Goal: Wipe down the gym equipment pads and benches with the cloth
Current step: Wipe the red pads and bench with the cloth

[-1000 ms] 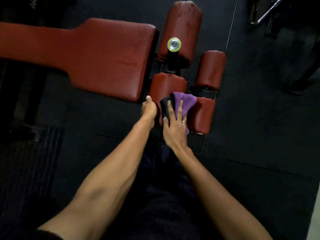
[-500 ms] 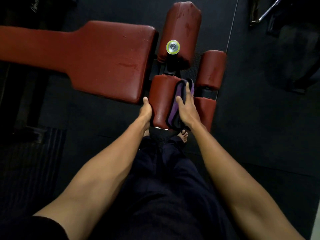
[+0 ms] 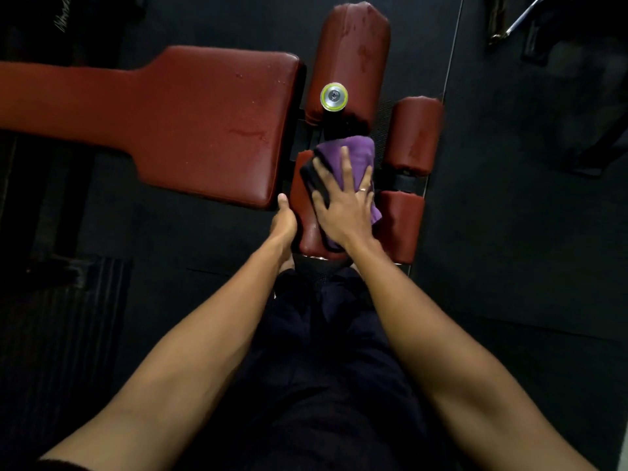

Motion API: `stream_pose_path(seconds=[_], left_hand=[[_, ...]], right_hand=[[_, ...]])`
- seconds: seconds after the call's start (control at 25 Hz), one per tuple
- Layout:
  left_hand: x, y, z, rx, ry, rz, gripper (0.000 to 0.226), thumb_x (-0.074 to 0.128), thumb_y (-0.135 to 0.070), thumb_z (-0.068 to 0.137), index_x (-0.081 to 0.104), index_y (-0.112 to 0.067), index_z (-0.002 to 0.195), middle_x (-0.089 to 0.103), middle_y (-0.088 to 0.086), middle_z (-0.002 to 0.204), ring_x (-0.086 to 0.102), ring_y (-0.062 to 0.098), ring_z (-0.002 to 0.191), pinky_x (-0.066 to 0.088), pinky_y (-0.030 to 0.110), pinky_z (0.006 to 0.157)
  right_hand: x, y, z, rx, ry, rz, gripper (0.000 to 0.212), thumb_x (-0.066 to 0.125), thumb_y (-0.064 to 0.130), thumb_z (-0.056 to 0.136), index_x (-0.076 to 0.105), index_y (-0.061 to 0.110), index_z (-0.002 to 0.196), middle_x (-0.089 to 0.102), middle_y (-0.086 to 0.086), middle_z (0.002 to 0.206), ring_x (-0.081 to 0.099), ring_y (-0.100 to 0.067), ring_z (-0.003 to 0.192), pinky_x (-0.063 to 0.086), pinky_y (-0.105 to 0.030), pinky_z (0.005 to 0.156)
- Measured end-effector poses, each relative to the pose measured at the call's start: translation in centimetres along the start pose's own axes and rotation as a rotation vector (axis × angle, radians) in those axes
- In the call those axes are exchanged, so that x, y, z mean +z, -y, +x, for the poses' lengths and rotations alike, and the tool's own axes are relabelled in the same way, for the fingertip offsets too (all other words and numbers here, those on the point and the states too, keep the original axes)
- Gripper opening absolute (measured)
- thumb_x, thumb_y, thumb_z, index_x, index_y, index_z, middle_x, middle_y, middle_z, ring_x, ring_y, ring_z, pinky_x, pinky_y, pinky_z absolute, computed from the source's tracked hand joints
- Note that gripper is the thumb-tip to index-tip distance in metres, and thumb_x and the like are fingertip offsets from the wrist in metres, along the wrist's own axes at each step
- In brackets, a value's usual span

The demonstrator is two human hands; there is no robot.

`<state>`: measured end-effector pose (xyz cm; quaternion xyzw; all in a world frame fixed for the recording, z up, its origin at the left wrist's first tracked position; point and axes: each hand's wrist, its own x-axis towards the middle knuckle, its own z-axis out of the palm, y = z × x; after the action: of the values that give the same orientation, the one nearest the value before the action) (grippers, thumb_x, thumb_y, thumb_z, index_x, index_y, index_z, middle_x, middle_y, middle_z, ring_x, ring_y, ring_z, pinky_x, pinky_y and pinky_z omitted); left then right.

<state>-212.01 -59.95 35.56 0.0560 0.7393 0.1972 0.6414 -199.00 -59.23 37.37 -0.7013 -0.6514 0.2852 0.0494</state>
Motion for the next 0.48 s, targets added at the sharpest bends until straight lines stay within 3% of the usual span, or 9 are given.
stream_pose_path(seconds=[0.16,0.24,0.36,0.48], left_hand=[[0.4,-0.8,-0.4,-0.05,0.022,-0.059,0.065,0.019,-0.055,0.108,0.06,-0.008,0.125,0.068,0.012,0.116,0.065,0.028,0.106,0.052,0.043,0.097],[1.3,-0.6,-0.3,-0.055,0.003,-0.081,0.075,0.018,-0.062,0.103,0.056,-0.005,0.135,0.064,0.011,0.127,0.062,0.028,0.117,0.048,0.044,0.104],[1.6,2.8,6.3,0.024,-0.107,-0.042,0.085,0.019,-0.074,0.085,0.058,-0.02,0.138,0.063,0.008,0.137,0.062,0.029,0.12,0.048,0.048,0.106],[1.6,0.4,0.3,-0.021,-0.045,-0.096,0.071,0.023,-0.06,0.101,0.06,-0.009,0.133,0.066,0.01,0.126,0.063,0.027,0.115,0.049,0.043,0.106]], right_hand=[[-0.4,-0.5,-0.3,0.197,-0.012,0.299,0.065,0.042,0.047,0.104,0.009,0.047,0.161,-0.015,0.006,0.171,0.005,-0.038,0.156,0.021,-0.062,0.121],[0.5,-0.4,-3.3,0.235,-0.017,0.346,0.065,0.039,0.043,0.106,0.005,0.044,0.162,-0.016,0.004,0.171,0.008,-0.039,0.156,0.023,-0.06,0.12],[2.7,0.5,-7.9,0.166,-0.03,0.235,0.063,0.036,0.037,0.106,0.009,0.039,0.163,-0.014,0.0,0.171,0.004,-0.044,0.155,0.015,-0.061,0.124],[3.6,2.2,-8.9,0.04,-0.018,0.035,0.065,0.03,0.037,0.097,0.02,0.039,0.161,-0.012,0.004,0.171,-0.014,-0.048,0.153,0.002,-0.067,0.122]])
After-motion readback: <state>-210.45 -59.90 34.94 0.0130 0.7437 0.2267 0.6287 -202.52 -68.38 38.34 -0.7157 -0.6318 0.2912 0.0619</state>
